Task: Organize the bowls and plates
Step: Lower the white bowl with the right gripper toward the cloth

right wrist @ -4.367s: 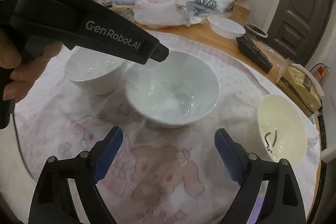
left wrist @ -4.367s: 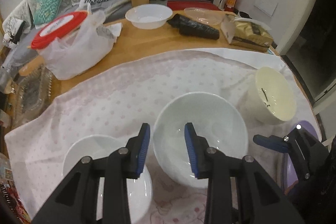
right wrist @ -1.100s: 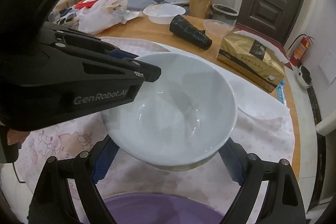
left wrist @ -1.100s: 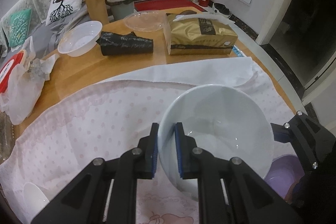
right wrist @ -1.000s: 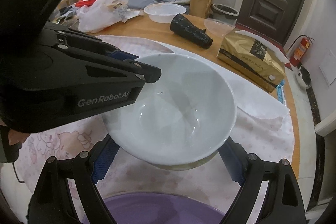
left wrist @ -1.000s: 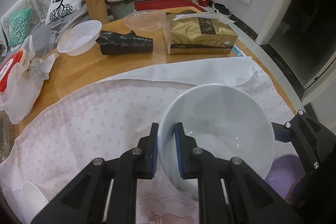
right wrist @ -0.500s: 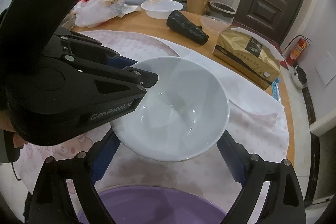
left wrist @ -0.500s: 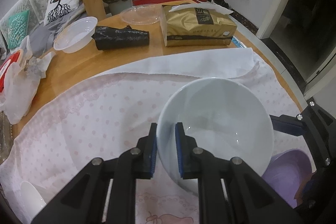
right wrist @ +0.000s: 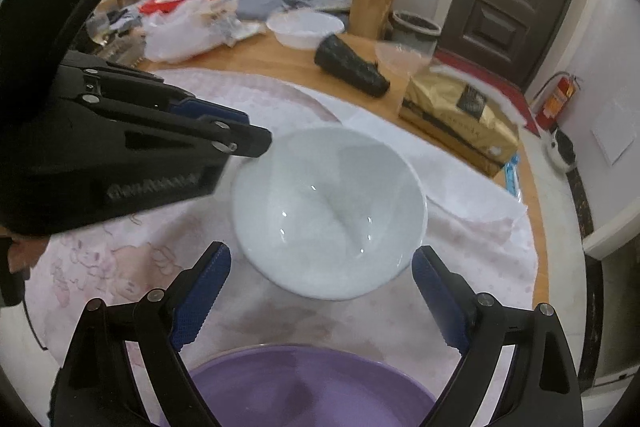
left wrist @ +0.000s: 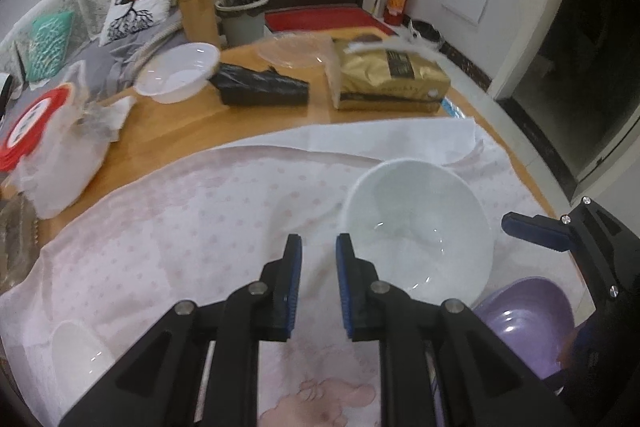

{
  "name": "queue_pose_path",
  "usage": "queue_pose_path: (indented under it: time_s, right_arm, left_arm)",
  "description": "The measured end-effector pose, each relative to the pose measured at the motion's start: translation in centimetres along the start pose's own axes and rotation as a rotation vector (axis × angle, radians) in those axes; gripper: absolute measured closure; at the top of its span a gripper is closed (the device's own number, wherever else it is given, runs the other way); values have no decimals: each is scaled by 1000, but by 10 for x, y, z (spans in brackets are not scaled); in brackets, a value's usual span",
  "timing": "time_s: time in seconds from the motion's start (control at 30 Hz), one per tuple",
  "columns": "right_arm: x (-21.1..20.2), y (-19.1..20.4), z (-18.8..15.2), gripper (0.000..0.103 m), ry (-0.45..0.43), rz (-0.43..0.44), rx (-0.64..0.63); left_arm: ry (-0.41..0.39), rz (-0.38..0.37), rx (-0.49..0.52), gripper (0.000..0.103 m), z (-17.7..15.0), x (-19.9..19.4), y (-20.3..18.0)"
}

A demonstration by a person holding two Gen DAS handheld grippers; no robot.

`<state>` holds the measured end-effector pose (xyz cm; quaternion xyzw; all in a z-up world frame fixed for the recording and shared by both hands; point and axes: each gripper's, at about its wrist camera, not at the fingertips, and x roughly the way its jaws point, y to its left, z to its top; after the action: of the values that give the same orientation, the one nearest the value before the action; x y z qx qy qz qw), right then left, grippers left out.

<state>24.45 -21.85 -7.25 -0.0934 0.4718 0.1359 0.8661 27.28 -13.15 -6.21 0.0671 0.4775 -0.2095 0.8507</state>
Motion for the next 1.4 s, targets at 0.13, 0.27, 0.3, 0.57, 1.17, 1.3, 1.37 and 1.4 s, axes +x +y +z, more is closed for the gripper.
queue_pose_path:
  time_s: [0.13,0.27,0.3,0.57,1.17,1.3,1.37,1.4]
  right_arm:
    - [-14,24,9,13,-56,48,-10]
    - [-16,58,18,13,-78,106,-43]
    - [-17,68,21,13,-82,120,-59]
    - [1,155,35,13,-94,251,-170]
    - [79,242,39,13,-9,356,-206]
    - [88,241,44,13,-17,367,-208]
    - [92,241,45,13,-19,382,-213]
    - [93,242,46,13,-23,386,-217]
  left_arm:
    - [-33,30,-32,88,-15,-34,30]
    - [-52,82,-69,84,-31,-61,67]
    - [-53,94,-75,78,-35,-67,76]
    - [-31,200,-164,75,-84,-97,160]
    - [68,159,-267,75,-141,-51,228]
    - [70,147,-278,79,-142,-43,232]
    - [74,142,-279,87,-142,-39,232]
    - [75,146,-277,87,-142,-38,232]
